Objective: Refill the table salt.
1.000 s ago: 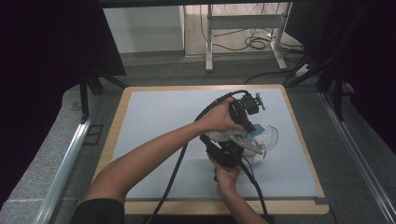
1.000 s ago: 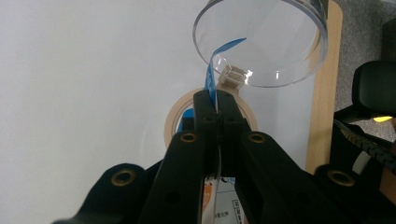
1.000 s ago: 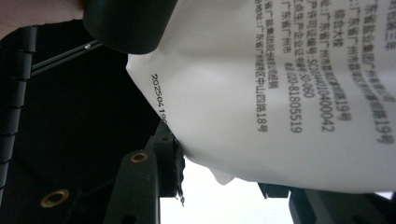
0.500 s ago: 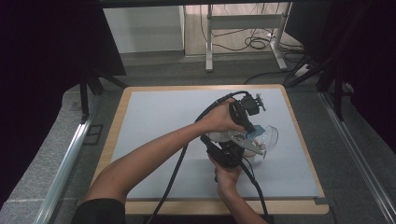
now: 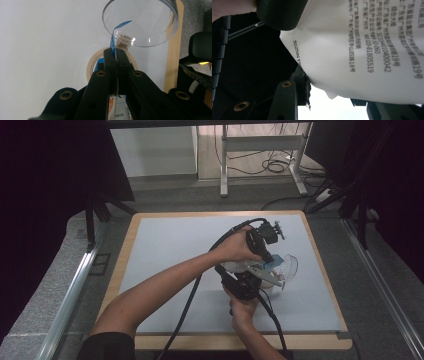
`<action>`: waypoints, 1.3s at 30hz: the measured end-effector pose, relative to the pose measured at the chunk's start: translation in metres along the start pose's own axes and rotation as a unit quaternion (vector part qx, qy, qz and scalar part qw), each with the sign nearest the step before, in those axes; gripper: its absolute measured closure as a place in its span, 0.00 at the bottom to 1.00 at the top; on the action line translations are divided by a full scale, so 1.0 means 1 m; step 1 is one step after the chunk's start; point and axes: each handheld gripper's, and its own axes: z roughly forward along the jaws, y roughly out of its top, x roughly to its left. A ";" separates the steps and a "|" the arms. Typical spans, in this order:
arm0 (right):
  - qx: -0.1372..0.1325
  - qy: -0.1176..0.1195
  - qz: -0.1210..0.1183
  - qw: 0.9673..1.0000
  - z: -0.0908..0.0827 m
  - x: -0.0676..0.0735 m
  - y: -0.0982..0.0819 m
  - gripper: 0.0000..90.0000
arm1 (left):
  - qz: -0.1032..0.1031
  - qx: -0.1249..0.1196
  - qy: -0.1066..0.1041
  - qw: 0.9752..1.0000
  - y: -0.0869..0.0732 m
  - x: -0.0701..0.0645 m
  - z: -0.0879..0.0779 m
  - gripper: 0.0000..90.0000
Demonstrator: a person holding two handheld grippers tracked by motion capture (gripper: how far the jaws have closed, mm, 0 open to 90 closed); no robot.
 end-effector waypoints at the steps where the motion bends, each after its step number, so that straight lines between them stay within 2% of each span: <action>1: 0.000 0.000 -0.001 1.000 0.000 0.000 0.000 0.65 | -0.002 0.000 0.000 1.000 0.000 0.000 0.000 1.00; 14: 0.000 -0.003 0.002 1.000 -0.001 -0.004 -0.001 0.65 | 0.000 0.003 -0.003 1.000 0.002 0.001 0.004 1.00; 20: -0.004 0.001 0.014 1.000 0.000 -0.003 0.000 0.66 | -0.001 0.003 -0.001 1.000 0.002 0.001 0.002 1.00; 39: -0.001 0.000 0.003 1.000 0.000 -0.001 0.000 0.66 | -0.003 0.001 -0.001 1.000 -0.001 0.000 0.001 1.00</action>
